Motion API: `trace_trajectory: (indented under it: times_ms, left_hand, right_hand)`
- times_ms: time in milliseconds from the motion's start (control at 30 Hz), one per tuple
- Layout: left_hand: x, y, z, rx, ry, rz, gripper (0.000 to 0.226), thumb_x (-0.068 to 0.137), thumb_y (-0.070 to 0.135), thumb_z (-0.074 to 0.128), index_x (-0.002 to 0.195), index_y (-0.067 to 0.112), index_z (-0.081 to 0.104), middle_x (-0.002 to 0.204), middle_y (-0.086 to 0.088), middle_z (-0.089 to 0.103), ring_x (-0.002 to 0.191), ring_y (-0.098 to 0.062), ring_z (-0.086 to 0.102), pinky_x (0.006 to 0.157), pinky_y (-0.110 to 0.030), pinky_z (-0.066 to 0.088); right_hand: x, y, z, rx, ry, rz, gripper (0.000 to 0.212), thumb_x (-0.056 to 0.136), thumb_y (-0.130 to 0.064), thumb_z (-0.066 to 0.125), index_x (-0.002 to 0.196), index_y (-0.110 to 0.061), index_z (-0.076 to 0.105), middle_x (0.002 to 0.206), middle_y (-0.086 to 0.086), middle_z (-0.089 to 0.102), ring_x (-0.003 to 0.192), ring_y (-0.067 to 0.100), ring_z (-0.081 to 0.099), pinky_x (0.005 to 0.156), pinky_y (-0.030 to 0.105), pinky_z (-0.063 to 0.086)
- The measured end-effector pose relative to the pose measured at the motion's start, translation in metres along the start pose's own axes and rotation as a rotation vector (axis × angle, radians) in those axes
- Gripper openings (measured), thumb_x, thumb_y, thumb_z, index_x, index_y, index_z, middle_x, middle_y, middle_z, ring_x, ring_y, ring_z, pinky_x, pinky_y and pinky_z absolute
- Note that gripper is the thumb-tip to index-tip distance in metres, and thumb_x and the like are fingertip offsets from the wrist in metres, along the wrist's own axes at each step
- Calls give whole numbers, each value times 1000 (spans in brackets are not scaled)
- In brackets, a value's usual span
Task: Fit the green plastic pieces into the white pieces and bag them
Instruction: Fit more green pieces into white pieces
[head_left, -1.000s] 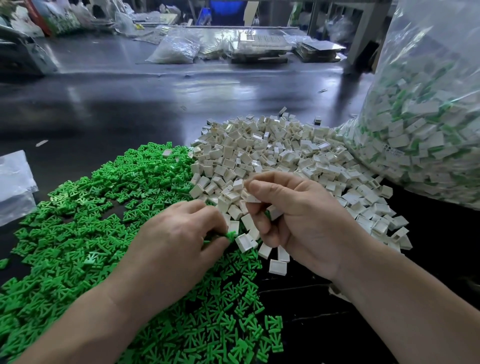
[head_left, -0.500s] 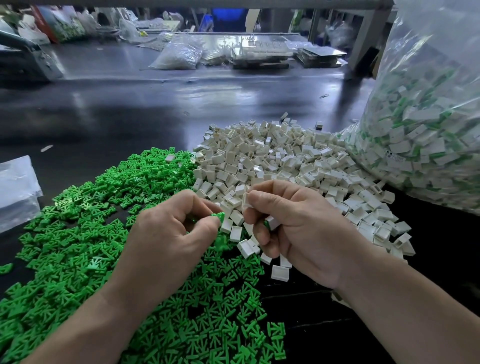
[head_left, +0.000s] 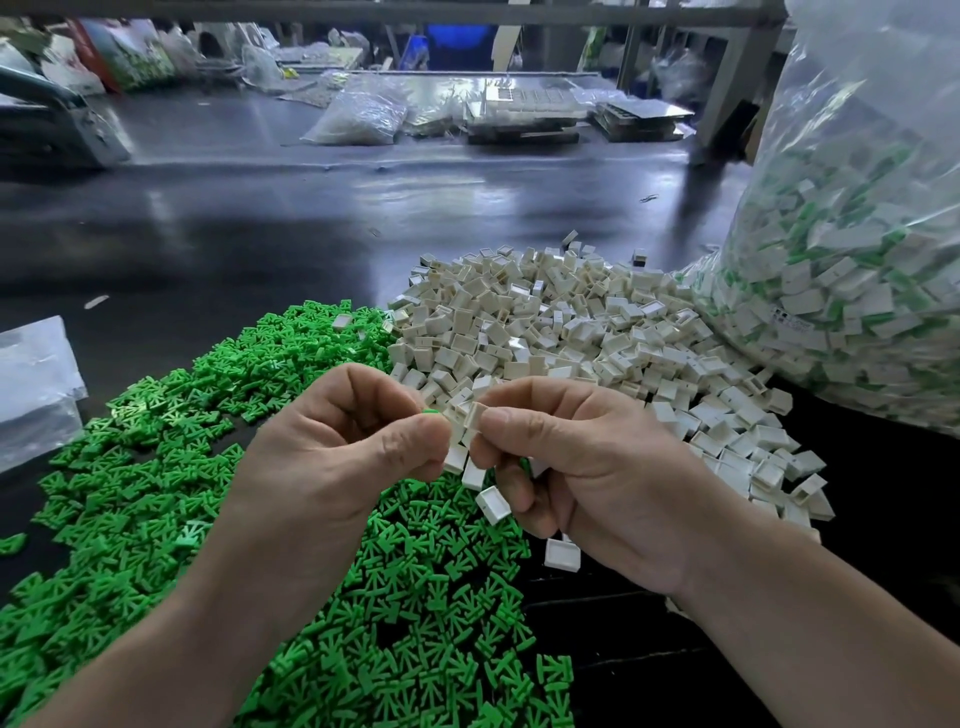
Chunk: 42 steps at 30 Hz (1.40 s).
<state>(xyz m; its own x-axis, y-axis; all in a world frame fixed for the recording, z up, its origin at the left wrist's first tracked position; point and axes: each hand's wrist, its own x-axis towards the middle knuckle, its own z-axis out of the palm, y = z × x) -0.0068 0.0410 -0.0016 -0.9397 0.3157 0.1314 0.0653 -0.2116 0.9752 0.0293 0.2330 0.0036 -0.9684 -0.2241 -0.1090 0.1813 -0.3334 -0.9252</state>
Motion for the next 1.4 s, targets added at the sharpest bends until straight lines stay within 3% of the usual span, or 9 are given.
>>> trace_trajectory:
  times_ms: [167, 333, 667, 833, 1233, 1400]
  left_hand:
    - [-1, 0, 4, -20, 11, 24, 45, 56, 43, 91, 87, 16, 73, 81, -12, 70, 72, -23, 69, 66, -27, 56]
    - [-2, 0, 4, 11, 25, 53, 35, 63, 25, 84, 96, 18, 73, 88, -14, 71, 75, -25, 70, 69, -28, 57]
    - [-2, -2, 1, 68, 61, 6, 30, 67, 30, 82, 93, 17, 76, 96, -7, 75, 82, -19, 70, 60, -21, 53]
    - [-3, -4, 4, -26, 56, -46, 35, 63, 31, 86, 92, 13, 76, 73, -5, 67, 64, -14, 58, 54, -20, 50]
    - [-9, -6, 10, 178, 82, 57, 27, 69, 39, 79, 90, 23, 74, 80, -7, 71, 73, -18, 67, 61, -23, 54]
    - [-8, -2, 9, -25, -9, -6, 35, 73, 41, 78, 92, 13, 74, 79, -12, 69, 71, -21, 65, 58, -27, 52]
  right_hand:
    - [0, 2, 0, -27, -17, -15, 5, 86, -16, 74, 88, -20, 76, 73, 5, 64, 51, 12, 55, 39, 22, 42]
    - [2, 4, -1, -78, -11, -33, 4, 87, -15, 73, 88, -17, 76, 74, 6, 64, 51, 11, 56, 40, 20, 44]
    - [3, 7, -3, -143, -16, -66, 4, 88, -21, 73, 88, -21, 77, 75, 4, 65, 53, 11, 57, 41, 20, 44]
    - [1, 9, 0, -267, 5, -95, 8, 89, -29, 72, 89, -22, 75, 75, 2, 66, 54, 11, 57, 43, 21, 45]
    - [-3, 8, 3, -352, 20, -179, 10, 90, -31, 69, 91, -22, 73, 74, -1, 66, 56, 12, 58, 44, 23, 45]
    - [-3, 6, 3, -336, 25, -178, 9, 92, -30, 67, 89, -23, 73, 71, -3, 64, 54, 12, 56, 43, 23, 44]
